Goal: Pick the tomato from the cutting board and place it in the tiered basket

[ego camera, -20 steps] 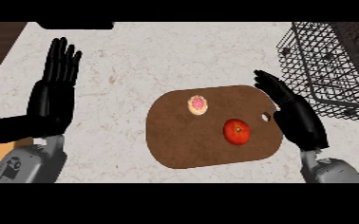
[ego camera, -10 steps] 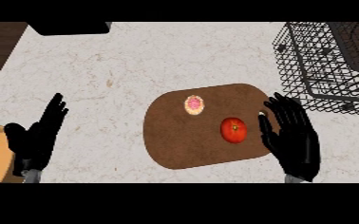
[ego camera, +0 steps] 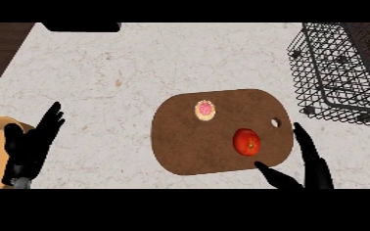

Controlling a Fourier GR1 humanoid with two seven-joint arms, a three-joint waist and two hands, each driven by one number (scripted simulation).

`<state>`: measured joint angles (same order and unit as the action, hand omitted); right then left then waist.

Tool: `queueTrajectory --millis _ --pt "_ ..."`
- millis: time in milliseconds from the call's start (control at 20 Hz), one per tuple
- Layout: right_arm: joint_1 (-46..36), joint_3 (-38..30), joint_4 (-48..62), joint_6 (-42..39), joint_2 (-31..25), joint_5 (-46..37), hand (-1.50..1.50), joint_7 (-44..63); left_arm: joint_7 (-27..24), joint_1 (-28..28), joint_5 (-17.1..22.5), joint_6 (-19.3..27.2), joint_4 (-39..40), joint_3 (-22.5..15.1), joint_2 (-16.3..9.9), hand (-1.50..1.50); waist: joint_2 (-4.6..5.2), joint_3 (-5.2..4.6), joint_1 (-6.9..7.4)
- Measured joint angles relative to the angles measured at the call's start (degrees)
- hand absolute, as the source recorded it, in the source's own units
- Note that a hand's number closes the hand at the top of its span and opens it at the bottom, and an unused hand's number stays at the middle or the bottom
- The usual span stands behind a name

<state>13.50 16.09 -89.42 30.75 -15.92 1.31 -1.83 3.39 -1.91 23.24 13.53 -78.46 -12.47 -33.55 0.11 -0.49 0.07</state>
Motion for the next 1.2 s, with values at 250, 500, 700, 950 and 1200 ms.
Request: queueTrajectory --millis 250,500,700,950,1200 --pt "-4.5 3.1 -7.4 -7.6 -8.3 -1.0 -1.5 18.1 -0.5 0.0 -0.2 -1.4 1.0 0.3 0.0 0.0 -0.03 0.19 0.47" --pt "-12.2 4.0 -14.2 -11.5 -11.3 -2.3 -1.5 35.3 -1.8 0.9 -0.1 -4.6 4.4 2.1 0.0 0.0 -0.1 0.35 0.27" --pt "-16.3 3.4 -17.6 -15.0 -11.6 -0.8 -1.5 46.1 -1.4 1.0 -1.0 -5.1 4.8 3.0 0.7 0.0 -0.14 0.41 0.16" --pt "-19.3 3.4 -19.5 -19.5 -11.8 1.6 -1.5 55.9 -0.7 -0.5 -1.8 -5.6 2.7 4.3 0.6 0.0 -0.16 0.46 0.25" --pt "-19.0 1.5 -19.3 -22.6 -12.7 1.8 -1.5 59.4 -0.6 -1.0 -3.2 -5.9 2.7 5.5 2.4 0.0 -0.15 0.47 0.06"
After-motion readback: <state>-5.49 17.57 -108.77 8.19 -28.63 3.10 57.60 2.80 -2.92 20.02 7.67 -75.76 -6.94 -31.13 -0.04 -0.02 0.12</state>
